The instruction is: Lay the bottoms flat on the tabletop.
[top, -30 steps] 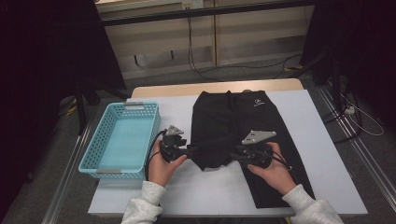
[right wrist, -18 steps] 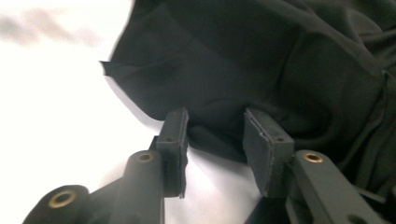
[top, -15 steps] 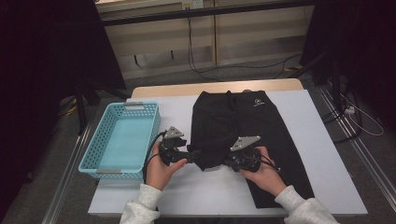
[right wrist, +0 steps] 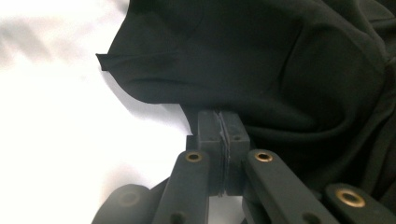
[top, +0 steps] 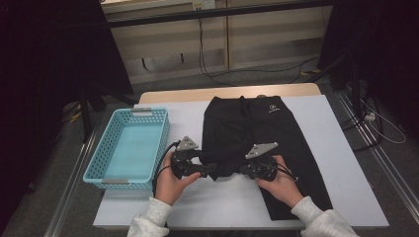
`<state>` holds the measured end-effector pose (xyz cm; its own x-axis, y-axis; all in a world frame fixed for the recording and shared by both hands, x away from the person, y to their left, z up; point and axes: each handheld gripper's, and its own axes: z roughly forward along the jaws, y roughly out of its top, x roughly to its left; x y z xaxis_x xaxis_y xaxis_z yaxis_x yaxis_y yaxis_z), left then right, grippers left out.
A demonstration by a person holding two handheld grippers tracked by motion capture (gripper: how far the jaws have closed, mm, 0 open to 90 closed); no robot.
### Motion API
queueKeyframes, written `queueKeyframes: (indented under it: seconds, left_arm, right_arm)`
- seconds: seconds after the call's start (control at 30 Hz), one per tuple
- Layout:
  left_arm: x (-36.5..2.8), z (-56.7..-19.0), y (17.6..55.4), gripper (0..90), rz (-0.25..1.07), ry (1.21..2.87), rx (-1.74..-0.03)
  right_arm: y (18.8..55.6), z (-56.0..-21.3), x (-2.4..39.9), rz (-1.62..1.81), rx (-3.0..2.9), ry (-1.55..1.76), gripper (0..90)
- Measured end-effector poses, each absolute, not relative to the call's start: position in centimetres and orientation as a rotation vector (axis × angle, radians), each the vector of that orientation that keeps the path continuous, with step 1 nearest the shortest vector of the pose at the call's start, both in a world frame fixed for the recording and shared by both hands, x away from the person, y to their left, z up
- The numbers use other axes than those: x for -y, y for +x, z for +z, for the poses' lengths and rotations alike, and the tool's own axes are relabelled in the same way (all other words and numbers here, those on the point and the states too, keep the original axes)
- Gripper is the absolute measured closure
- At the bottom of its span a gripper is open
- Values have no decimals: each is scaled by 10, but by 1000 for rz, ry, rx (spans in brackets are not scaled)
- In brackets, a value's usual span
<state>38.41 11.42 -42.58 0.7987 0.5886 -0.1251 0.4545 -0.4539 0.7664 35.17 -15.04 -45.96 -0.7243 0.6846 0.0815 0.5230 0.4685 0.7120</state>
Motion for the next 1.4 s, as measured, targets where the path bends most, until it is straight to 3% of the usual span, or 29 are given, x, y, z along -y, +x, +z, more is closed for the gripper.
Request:
queueKeyframes:
  seconds: [0.37, 0.93, 1.13, 1.4]
  left_arm:
    - [-101, -433, 378, 204, 177, 2159, -725]
    - [-89, -446, 371, 310, 139, 2258, -622]
    - [-89, -452, 372, 409, 146, 2290, -612]
    - [-93, -450, 374, 652, 171, 2302, -632]
  right_arm:
    - [351, -456, 154, 1158, -2493, 1059, 900]
    - [350, -450, 162, 1188, -2442, 1079, 900]
    - [350, -449, 163, 1196, -2435, 1073, 900]
    - [348, -448, 164, 1209, -2431, 1063, 900]
